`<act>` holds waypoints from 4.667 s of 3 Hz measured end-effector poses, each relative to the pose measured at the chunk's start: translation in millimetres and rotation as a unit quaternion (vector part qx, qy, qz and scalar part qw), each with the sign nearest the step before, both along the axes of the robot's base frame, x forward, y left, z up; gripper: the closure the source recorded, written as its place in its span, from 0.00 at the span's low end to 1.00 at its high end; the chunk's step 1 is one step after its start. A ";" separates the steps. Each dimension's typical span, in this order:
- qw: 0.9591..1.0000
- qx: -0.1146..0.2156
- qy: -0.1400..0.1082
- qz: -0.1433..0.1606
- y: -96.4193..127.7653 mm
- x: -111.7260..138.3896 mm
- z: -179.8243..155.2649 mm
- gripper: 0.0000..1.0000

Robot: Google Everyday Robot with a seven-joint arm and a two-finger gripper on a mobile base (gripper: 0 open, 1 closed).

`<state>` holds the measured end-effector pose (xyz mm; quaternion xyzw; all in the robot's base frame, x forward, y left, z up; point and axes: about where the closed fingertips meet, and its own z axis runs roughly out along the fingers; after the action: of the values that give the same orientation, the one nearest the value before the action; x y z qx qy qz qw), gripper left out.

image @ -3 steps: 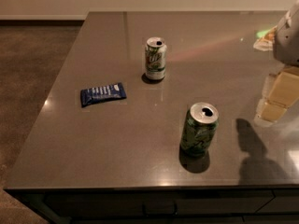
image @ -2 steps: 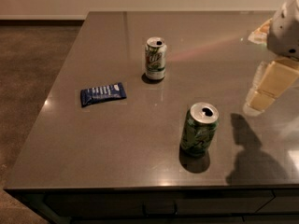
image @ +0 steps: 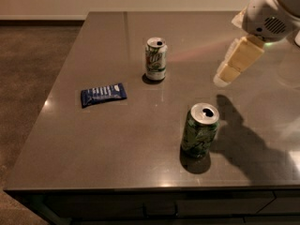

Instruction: Move 7up can near green can

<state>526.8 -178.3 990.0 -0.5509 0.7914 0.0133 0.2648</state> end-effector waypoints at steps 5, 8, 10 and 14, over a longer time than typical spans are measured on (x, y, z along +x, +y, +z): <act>0.980 0.150 -0.007 -0.129 83.6 123.7 -83.5 0.00; 0.976 0.198 -0.004 -0.093 142.1 145.5 -88.8 0.00; 0.972 0.225 -0.005 -0.069 157.5 147.5 -79.5 0.39; 0.974 0.224 -0.006 -0.017 79.2 104.3 -50.6 1.00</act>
Offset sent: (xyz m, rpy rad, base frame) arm 0.1104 0.0361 -0.0747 0.2053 0.0058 -0.2899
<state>631.1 -99.1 939.4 -0.4638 0.7759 0.1828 0.3867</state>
